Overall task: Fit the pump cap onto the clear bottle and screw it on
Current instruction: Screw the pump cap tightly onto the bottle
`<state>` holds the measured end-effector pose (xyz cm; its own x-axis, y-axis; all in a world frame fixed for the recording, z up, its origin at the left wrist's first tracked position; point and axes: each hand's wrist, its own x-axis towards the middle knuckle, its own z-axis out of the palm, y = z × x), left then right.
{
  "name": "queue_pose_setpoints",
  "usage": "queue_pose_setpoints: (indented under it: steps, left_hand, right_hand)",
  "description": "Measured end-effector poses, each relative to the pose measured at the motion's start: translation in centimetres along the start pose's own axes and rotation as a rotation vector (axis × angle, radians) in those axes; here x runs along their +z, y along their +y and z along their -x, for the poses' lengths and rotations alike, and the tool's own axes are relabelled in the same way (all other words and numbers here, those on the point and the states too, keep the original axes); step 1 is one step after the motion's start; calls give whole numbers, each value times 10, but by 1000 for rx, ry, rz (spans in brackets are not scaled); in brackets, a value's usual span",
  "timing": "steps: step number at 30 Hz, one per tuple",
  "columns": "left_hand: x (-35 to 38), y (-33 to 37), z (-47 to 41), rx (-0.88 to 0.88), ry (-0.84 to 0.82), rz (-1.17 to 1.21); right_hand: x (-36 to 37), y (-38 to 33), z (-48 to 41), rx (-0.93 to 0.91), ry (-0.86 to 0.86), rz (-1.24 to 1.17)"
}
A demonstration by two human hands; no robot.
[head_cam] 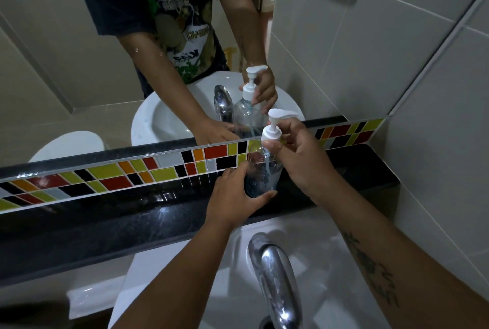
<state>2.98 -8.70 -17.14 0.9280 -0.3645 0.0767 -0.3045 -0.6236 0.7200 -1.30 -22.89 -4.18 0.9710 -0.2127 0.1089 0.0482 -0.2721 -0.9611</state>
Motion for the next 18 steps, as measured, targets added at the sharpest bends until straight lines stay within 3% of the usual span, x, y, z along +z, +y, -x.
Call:
queue_pose_setpoints:
  steps: [5, 12, 18]
  left_hand:
    - [1, -1, -1, 7, 4, 3]
    - [1, -1, -1, 11, 5, -4]
    - [1, -1, -1, 17, 9, -5]
  right_hand:
    - [10, 1, -2, -24, 117, -6]
    - [-8, -3, 1, 3, -112, -67]
    - [7, -4, -2, -33, 116, 75]
